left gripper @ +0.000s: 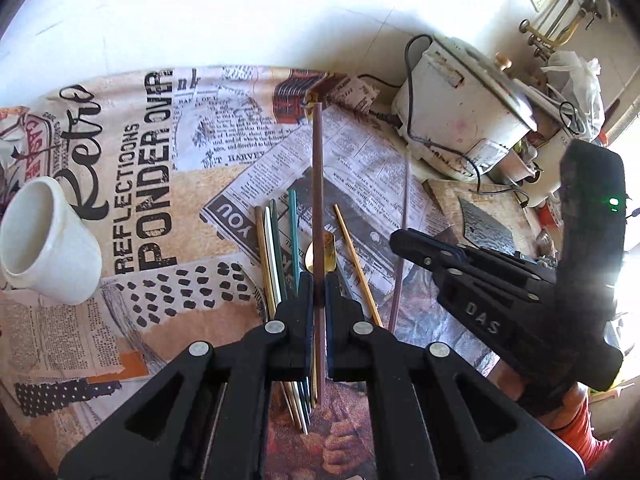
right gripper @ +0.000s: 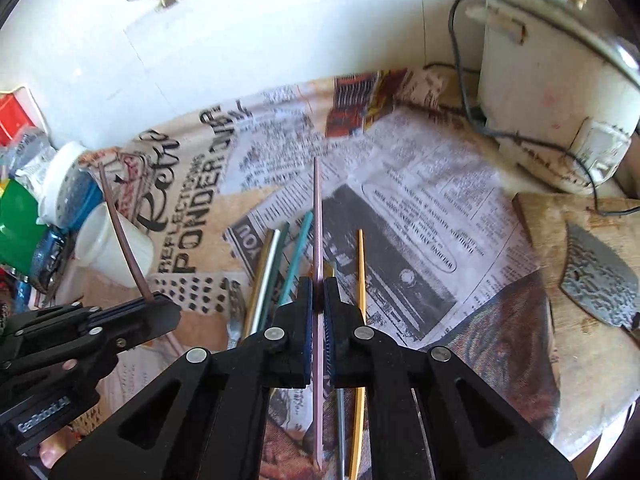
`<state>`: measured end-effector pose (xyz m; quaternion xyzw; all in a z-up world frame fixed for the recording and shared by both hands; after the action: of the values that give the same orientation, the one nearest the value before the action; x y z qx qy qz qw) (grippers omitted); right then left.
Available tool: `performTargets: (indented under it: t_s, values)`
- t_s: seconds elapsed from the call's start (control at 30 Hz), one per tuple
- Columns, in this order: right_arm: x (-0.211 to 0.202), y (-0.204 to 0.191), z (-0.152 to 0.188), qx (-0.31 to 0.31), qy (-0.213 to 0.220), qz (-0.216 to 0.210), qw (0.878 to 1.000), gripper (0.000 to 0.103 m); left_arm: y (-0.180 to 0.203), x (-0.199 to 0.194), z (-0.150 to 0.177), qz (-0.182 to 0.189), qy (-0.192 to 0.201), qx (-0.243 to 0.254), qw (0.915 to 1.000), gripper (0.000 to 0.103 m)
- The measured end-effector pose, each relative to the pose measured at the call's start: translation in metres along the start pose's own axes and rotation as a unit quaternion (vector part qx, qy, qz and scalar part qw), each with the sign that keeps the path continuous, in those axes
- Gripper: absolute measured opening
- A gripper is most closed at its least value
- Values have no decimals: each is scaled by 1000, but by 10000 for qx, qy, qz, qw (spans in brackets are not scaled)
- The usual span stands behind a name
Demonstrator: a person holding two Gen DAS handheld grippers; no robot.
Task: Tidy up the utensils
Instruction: 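Carry both pink chopsticks upright over the white cup and lower them in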
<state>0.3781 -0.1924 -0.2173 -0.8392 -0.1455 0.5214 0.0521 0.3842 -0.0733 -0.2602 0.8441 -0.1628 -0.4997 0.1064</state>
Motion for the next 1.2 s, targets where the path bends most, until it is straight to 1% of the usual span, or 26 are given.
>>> performTargets:
  t_s: [0.27,0.67,0.93,1.2]
  values:
    - [-37,-19,-7,-174,478,-102,9987,5,-1,-32,-7,-116,379,-47,9992,3]
    - [-83,-64,-39,-562,1226,-381,9901,5,-21,-87,-26,-380,1088,-164,9932,3]
    - [-100,-107,-59,-877,1491,-658,9827,5,-52,-132,-40,-651,1586,-299,9847,3]
    - [-105,-157,-75,-1191,1645,-994,9741,5,-95,-171,-49,-963,1901,-481,9759,3]
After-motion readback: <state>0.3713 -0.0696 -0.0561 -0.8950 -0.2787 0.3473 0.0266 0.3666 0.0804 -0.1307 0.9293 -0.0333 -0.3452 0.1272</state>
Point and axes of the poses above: each gripper's, at about its wrist camera, not at the fingertips, and x roughly the way its jaws point, y to its right, z to its underside, the point moved 4 cm from there along x, roughly the way its jaws point
